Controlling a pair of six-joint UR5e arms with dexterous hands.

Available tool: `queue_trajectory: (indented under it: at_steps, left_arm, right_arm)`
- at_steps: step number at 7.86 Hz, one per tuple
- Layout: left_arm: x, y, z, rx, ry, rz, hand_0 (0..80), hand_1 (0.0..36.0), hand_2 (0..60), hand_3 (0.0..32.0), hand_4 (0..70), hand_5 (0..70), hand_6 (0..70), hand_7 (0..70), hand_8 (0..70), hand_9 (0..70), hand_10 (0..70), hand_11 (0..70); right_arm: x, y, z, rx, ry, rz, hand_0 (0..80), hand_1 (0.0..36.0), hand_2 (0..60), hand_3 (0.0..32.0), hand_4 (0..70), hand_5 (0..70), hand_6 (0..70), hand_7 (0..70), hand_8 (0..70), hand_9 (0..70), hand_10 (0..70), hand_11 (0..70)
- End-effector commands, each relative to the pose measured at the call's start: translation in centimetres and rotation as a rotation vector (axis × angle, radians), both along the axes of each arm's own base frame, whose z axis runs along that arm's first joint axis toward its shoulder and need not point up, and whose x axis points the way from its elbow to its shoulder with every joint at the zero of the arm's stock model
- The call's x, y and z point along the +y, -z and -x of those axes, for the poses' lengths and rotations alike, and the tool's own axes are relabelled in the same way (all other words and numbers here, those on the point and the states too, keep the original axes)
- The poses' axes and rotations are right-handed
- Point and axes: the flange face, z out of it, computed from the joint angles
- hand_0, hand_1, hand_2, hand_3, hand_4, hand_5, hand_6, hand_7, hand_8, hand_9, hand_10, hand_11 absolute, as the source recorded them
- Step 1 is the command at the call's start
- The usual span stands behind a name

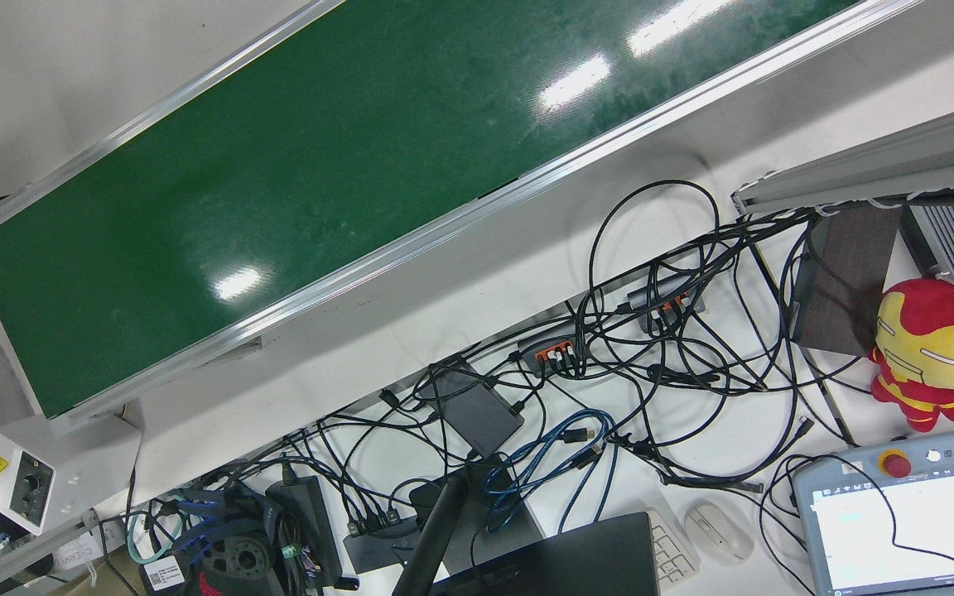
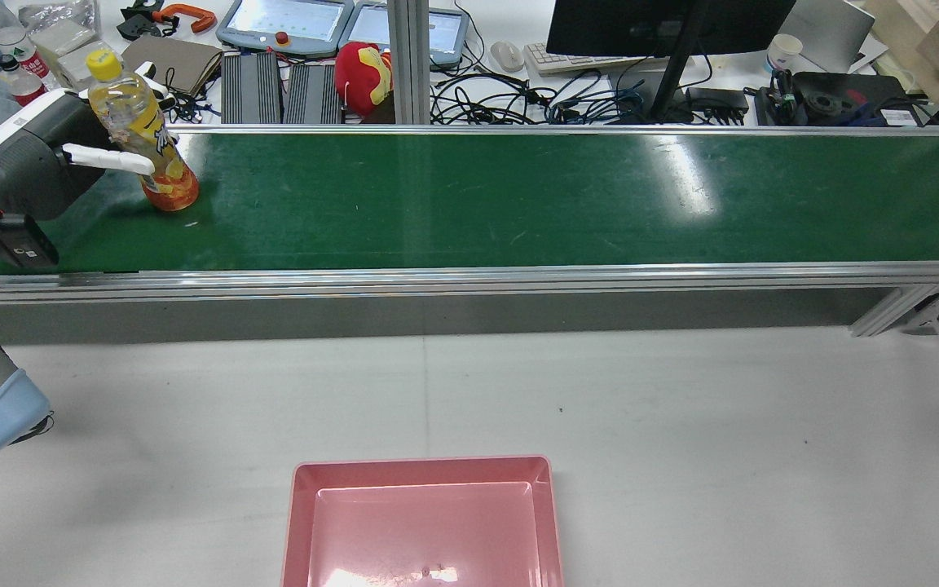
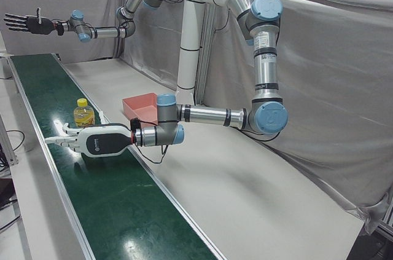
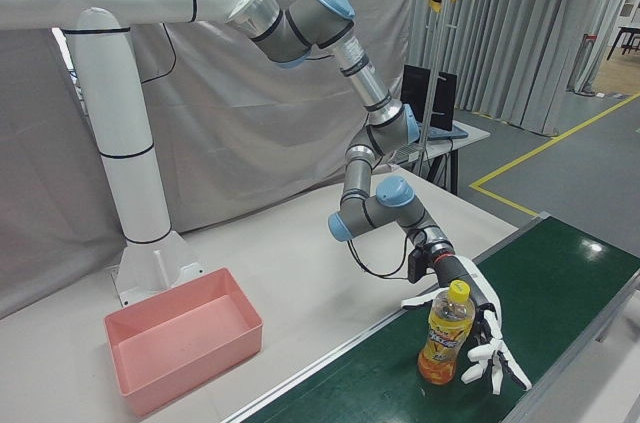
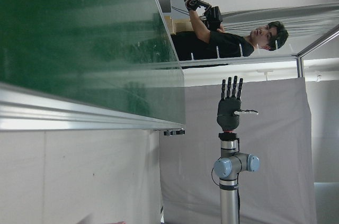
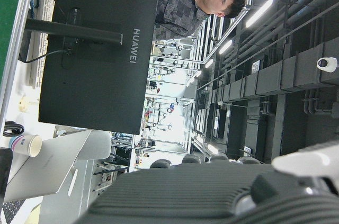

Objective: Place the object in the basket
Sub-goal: 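Reach the left hand toward the iced tea bottle on the conveyor, then close the left hand around the bottle and lift it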

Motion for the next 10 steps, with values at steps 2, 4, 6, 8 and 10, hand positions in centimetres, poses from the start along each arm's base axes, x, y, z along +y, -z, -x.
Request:
queue_trajectory:
  at_steps: [2, 4, 6, 8, 10]
  left_arm:
    - [-1.5, 6.7, -1.1, 0.028, 0.000, 0.005, 60.8, 27.5, 60.0, 0.0, 47.4, 70.0, 49.3, 48.7, 62.4, 70.0, 57.4, 70.0]
    - [-1.8, 8.2, -1.4, 0.024, 0.001, 0.006, 56.4, 21.3, 51.2, 0.0, 42.7, 70.0, 50.8, 54.2, 66.7, 70.0, 68.0, 70.0]
    - [-1.1, 9.8, -1.2, 0.038, -0.015, -0.015, 54.8, 18.3, 43.1, 0.0, 39.5, 70.0, 48.5, 54.0, 64.9, 70.0, 67.6, 70.0]
    - [1.1, 12.4, -5.3, 0.021, -0.188, -0.070, 53.1, 16.7, 45.1, 0.0, 40.4, 70.0, 52.5, 57.7, 68.7, 70.0, 69.1, 70.0]
    - [5.1, 17.9, -4.1, -0.040, -0.303, -0.171, 52.7, 15.4, 41.9, 0.0, 39.0, 70.0, 52.3, 58.2, 69.7, 70.0, 70.0, 70.0]
  right_arm:
    - [0.0, 0.1, 0.0, 0.000, 0.000, -0.002, 0.0, 0.0, 0.0, 0.0, 0.0, 0.0, 0.0, 0.0, 0.0, 0.0, 0.0, 0.0]
    - [0.0, 0.1, -0.1, 0.000, -0.002, 0.000, 0.0, 0.0, 0.0, 0.0, 0.0, 0.0, 0.0, 0.0, 0.0, 0.0, 0.0, 0.0]
    - [0.0, 0.1, 0.0, 0.000, 0.000, -0.002, 0.0, 0.0, 0.0, 0.0, 0.0, 0.0, 0.0, 0.0, 0.0, 0.0, 0.0, 0.0]
    - [0.0, 0.1, -0.1, 0.000, -0.002, -0.002, 0.0, 0.0, 0.0, 0.0, 0.0, 0.0, 0.0, 0.0, 0.0, 0.0, 0.0, 0.0]
    - [0.0, 0.1, -0.1, -0.002, -0.001, -0.001, 0.0, 0.0, 0.0, 0.0, 0.0, 0.0, 0.0, 0.0, 0.0, 0.0, 0.0, 0.0]
